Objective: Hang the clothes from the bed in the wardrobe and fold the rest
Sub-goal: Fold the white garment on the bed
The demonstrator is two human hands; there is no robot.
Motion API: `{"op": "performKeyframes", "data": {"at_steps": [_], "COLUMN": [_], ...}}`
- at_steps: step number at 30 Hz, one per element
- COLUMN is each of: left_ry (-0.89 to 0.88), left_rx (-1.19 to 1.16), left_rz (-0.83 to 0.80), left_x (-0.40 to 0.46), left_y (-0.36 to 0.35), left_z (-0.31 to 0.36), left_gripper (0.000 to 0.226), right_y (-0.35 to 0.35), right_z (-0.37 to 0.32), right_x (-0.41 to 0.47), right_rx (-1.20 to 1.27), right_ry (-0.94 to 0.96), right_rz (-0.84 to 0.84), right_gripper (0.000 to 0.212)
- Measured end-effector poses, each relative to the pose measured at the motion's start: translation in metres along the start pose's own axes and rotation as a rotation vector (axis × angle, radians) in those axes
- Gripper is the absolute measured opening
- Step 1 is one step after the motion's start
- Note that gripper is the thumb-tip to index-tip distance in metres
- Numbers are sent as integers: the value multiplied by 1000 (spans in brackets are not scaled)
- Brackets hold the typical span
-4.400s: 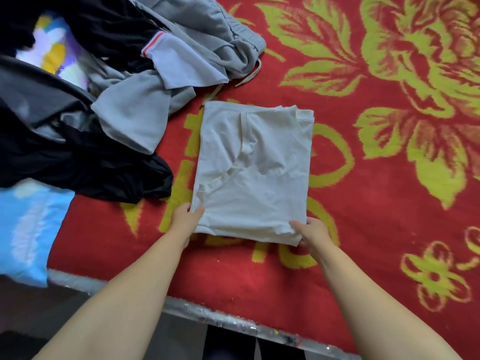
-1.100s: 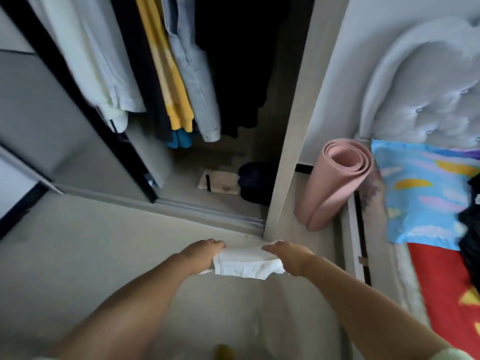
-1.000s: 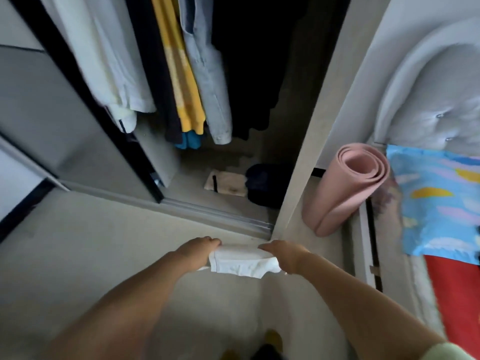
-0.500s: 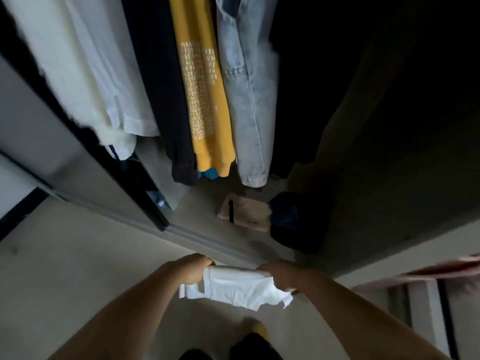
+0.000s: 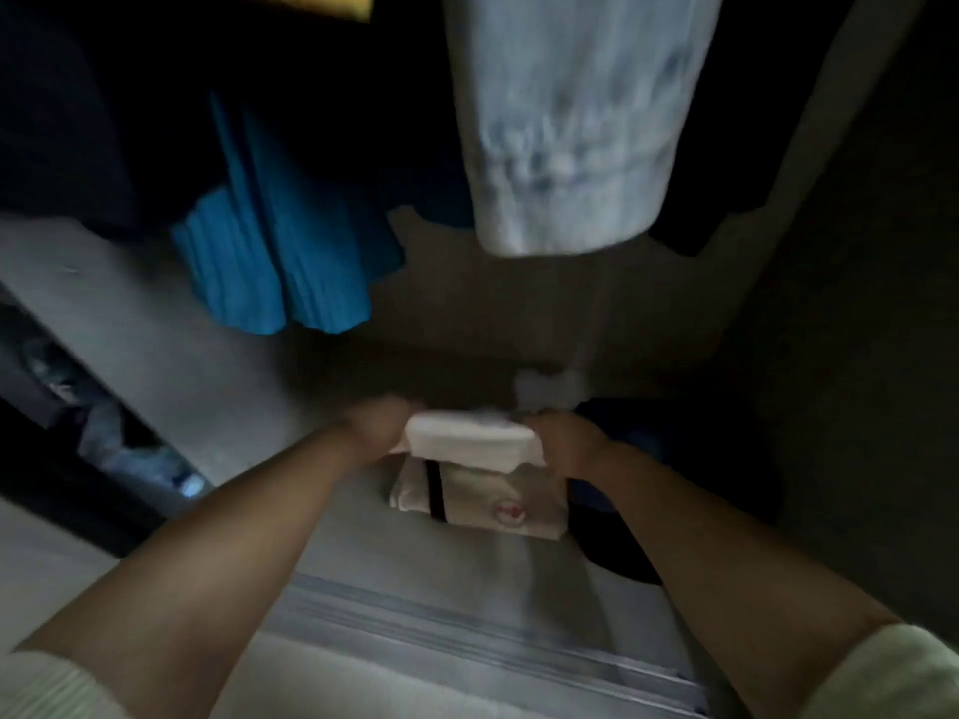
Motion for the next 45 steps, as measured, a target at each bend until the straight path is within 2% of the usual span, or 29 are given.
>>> {"op": "performKeyframes", "data": {"at_steps": [2, 5, 7, 9, 10, 13, 15, 17, 18, 20, 26, 31, 41, 45], "left_ry": [-62, -91, -134, -153, -150, -107, -91, -114, -109, -60, -105, -133, -299, -367], "left_rx": [147, 169, 319, 272, 294, 286, 334, 311, 328, 343, 337, 299, 196, 160], "left_rz": [119, 309, 184, 48, 40, -28, -77, -32, -76, -174, -148, -179, -149, -143], "left_x": [34, 71, 82, 87, 85, 89, 75, 68, 61, 50, -16, -88, -208, -227], "left_y": [-30, -95, -149, -197, -210, -253, -235, -219, -213, -198, -123, -43, 101, 150], "left_z": [-14, -37, -43, -50, -50, -73, -59, -47, -44, -37, 18, 81, 232, 273], "left_gripper": [31, 57, 67, 60, 57, 64, 65, 68, 70, 71, 62, 58, 57, 54], "right_y": [-18, -77, -129, -172, -186, -198, -201, -196, -188, -173, -102, -36, 100, 150], "right_z": [15, 35, 52, 75, 82, 86, 86, 84, 77, 63, 2, -43, -102, -113], "right_x": [26, 49, 56, 59, 58, 52, 50, 49, 44, 34, -33, -112, -285, -335], "right_rx": [-240, -503, -546, -510, -483, -457, -473, -463, -445, -397, -371, -394, -199, -143], "right_ry": [7, -78, -103, -153, -176, -196, -194, -225, -233, -221, -233, -276, -418, -478], "right_rz": [128, 187, 115, 25, 15, 119, 29, -96, -107, -110, -43, -97, -80, -1], "right_gripper": [67, 66, 68, 70, 72, 85, 75, 68, 67, 64, 63, 55, 54, 51]}}
Point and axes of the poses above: each hand's wrist, its own x-axis towards the middle knuckle, its own y-axis out of the back of the hand, z = x × y, the point moved 7 cm from there along x, towards the middle knuckle, and after that the axes turned 1 degree about -x, right-handed, at the moved point
